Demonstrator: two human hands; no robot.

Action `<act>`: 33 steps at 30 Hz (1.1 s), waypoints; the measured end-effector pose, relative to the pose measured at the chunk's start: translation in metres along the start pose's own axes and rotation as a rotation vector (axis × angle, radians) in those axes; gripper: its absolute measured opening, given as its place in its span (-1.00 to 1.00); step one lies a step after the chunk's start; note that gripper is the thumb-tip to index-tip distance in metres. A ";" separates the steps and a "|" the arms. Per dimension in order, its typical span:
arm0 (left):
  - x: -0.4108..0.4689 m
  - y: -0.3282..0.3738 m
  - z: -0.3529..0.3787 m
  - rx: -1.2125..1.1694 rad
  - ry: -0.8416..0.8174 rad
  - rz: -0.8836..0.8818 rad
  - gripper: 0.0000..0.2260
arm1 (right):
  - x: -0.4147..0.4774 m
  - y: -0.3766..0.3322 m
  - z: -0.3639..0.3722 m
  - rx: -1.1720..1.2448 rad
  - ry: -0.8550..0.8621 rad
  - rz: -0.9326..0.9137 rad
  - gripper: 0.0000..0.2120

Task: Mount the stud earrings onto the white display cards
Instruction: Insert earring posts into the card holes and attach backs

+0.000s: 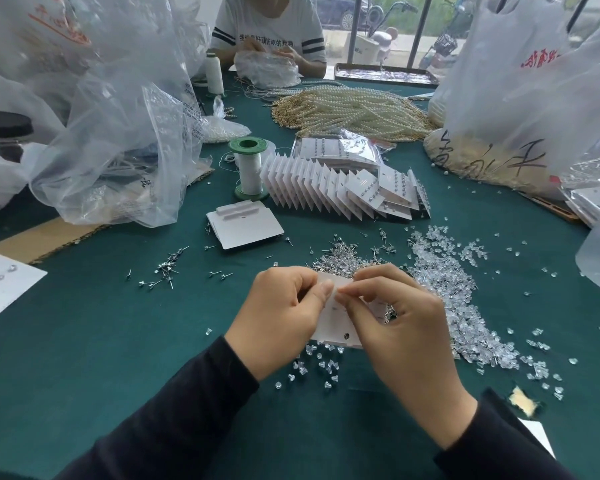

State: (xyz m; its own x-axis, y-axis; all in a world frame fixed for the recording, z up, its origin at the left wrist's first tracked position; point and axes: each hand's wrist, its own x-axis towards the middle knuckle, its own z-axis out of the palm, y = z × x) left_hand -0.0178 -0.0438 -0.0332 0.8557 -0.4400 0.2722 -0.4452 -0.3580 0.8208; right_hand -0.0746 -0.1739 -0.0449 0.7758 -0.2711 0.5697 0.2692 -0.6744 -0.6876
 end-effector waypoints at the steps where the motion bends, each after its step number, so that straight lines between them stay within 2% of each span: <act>1: -0.001 0.001 0.000 0.008 0.000 0.019 -0.60 | 0.000 0.000 0.000 0.005 0.002 0.001 -0.87; 5: -0.001 0.003 -0.003 -0.010 -0.011 0.047 -0.68 | 0.000 -0.002 -0.001 0.011 0.012 -0.024 -0.89; 8: 0.000 0.002 -0.004 -0.038 -0.030 0.049 -0.66 | 0.000 -0.005 -0.004 -0.015 0.025 -0.073 -0.97; 13: 0.001 0.001 -0.003 -0.114 -0.023 0.028 -0.66 | 0.001 -0.007 -0.007 -0.065 0.018 -0.121 -0.96; 19: 0.000 0.002 -0.003 -0.075 0.008 0.027 -0.63 | 0.000 -0.008 -0.006 -0.115 0.015 -0.171 -0.99; 33: -0.002 0.000 -0.003 -0.023 -0.003 0.090 -0.69 | -0.001 -0.008 -0.002 -0.131 -0.077 -0.157 -0.99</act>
State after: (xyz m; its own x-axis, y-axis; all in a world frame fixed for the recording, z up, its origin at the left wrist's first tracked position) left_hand -0.0182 -0.0404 -0.0321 0.8116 -0.4722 0.3441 -0.5142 -0.2978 0.8043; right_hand -0.0789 -0.1691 -0.0394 0.7731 -0.1060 0.6254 0.3176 -0.7888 -0.5262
